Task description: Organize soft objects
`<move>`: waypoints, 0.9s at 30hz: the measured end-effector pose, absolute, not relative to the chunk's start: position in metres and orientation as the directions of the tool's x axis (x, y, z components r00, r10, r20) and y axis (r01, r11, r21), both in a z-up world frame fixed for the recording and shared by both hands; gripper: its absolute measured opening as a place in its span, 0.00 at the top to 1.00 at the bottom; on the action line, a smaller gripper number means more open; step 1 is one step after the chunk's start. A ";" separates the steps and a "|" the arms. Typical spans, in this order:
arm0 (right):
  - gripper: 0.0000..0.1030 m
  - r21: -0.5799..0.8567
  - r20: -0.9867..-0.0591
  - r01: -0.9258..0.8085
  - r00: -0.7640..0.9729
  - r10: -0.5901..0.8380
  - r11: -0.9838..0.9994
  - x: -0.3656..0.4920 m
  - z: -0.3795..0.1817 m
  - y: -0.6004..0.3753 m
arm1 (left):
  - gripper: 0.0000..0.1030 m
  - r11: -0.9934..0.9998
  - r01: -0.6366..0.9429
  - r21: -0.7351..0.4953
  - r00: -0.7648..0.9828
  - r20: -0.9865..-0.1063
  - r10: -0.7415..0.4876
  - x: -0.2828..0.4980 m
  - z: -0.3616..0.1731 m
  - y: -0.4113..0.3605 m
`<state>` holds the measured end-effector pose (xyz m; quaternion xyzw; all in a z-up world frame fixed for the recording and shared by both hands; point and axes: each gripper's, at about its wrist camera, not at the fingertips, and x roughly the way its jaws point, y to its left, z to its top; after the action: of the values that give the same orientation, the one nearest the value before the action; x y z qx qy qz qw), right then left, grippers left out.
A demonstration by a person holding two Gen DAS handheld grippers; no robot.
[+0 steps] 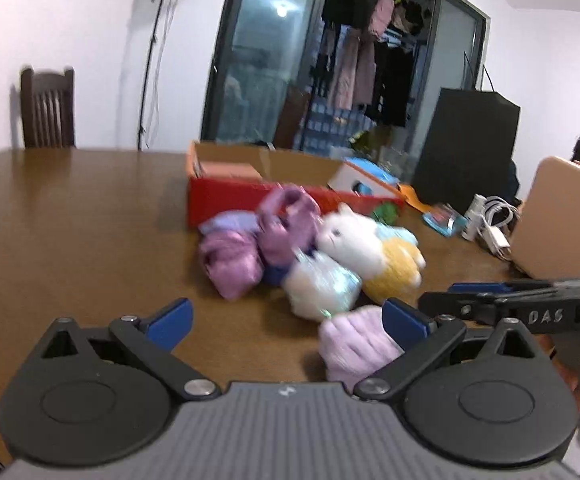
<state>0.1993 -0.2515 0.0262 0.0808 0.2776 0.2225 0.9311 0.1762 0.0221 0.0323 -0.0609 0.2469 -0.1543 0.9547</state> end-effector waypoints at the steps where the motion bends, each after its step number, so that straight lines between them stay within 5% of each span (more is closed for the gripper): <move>1: 0.30 0.274 -0.483 -0.370 0.745 0.459 0.888 0.196 0.023 -0.251 | 0.00 0.941 0.274 -0.200 0.820 -0.462 -0.337 0.178 0.030 0.019; 10: 0.40 0.366 -0.463 -0.335 0.743 0.482 0.868 0.198 0.008 -0.250 | 0.08 0.876 0.317 -0.362 0.738 -0.486 -0.468 0.200 0.012 0.007; 17: 0.50 0.414 -0.476 -0.336 0.712 0.515 0.846 0.209 -0.008 -0.242 | 0.56 0.836 0.288 -0.467 0.661 -0.535 -0.527 0.221 0.000 0.011; 27: 0.52 0.419 -0.485 -0.318 0.713 0.506 0.850 0.205 -0.012 -0.246 | 0.63 0.838 0.290 -0.462 0.656 -0.542 -0.525 0.210 -0.003 0.006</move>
<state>0.2050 -0.2462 -0.0122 0.1544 0.3042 0.2259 0.9125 0.2104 0.0062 -0.0033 -0.1700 0.3466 -0.2281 0.8939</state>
